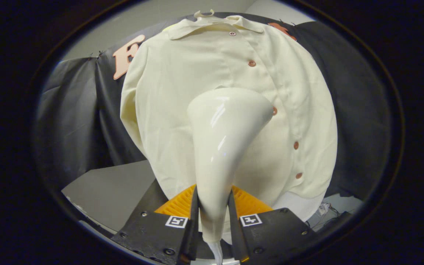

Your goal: Iron the clothes twice with a garment steamer, once on the left side and once on the right side.

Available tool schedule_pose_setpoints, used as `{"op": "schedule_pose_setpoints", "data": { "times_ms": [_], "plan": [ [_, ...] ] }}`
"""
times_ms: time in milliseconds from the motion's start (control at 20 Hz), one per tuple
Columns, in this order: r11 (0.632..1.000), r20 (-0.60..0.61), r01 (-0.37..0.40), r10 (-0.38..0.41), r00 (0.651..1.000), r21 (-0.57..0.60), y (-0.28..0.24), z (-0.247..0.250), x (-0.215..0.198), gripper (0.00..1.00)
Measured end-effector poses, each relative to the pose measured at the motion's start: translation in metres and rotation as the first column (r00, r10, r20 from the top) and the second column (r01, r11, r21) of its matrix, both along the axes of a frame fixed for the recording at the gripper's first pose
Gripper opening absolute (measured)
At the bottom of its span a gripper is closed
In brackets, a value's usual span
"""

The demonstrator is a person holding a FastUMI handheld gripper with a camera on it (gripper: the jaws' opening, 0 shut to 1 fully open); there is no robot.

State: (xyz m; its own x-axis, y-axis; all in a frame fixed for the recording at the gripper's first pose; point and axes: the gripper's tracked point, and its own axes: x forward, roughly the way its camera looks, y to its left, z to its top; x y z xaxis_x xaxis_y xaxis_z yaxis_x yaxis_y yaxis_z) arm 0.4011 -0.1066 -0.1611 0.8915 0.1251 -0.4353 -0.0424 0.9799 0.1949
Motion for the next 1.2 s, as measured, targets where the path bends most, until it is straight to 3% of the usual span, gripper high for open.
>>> {"op": "schedule_pose_setpoints", "data": {
  "times_ms": [500, 1000, 1200],
  "plan": [
    [0.998, -0.137, 0.037, -0.028, 0.99, 0.059, -0.01, -0.095, -0.021, 0.38],
    [0.999, -0.208, -0.047, 0.05, 0.977, 0.022, 0.01, -0.129, -0.012, 0.37],
    [0.996, -0.233, -0.089, 0.081, 0.969, -0.026, 0.02, -0.122, -0.005, 0.38]
  ]
}}
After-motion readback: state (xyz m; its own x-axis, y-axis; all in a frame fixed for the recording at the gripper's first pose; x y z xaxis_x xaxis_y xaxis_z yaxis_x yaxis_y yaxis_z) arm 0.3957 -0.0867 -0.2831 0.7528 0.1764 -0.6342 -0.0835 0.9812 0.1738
